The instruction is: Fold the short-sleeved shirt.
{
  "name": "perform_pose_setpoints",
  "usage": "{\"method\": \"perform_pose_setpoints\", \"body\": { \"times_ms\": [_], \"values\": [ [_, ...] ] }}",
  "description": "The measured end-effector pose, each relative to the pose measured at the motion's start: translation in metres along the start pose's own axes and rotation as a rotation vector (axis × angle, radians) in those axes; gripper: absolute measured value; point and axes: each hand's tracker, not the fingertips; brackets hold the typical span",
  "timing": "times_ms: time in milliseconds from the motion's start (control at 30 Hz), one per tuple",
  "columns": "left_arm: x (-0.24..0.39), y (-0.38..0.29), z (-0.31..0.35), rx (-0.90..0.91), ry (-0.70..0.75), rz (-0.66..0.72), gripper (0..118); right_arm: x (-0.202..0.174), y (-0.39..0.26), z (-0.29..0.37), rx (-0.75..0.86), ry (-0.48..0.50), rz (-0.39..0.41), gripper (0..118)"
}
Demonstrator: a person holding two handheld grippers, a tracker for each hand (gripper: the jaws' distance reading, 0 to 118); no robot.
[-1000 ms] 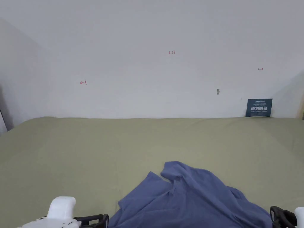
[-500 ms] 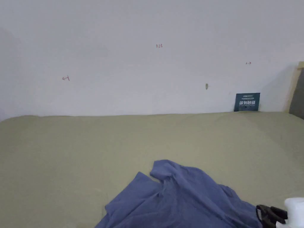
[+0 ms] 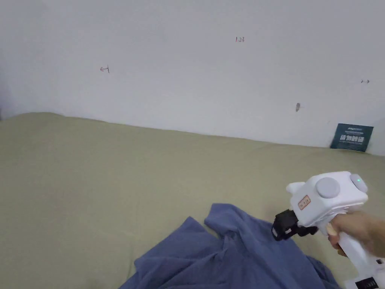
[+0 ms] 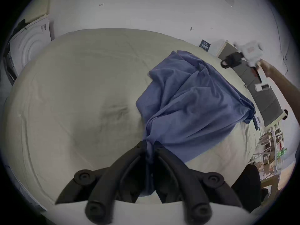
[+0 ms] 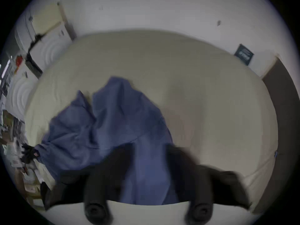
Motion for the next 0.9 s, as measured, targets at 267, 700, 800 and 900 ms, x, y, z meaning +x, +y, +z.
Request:
{"method": "perform_pose_setpoints", "body": {
  "times_ms": [267, 700, 800, 900],
  "values": [
    [0.002, -0.009, -0.006, 0.003, 0.029, 0.034, 8, 0.013, 0.024, -0.065, 0.037, -0.043, 0.034, 94],
    [0.006, 0.0, 0.011, 0.018, 0.03, 0.037, 8, 0.009, -0.022, 0.049, 0.296, 0.051, -0.15, 1],
    [0.013, 0.007, 0.034, 0.085, 0.003, 0.028, 8, 0.002, -0.051, 0.097, 0.431, 0.084, -0.166, 2],
    [0.014, 0.023, 0.057, 0.165, -0.033, 0.051, 8, -0.004, -0.071, 0.142, 0.498, -0.01, -0.162, 2]
  ]
}}
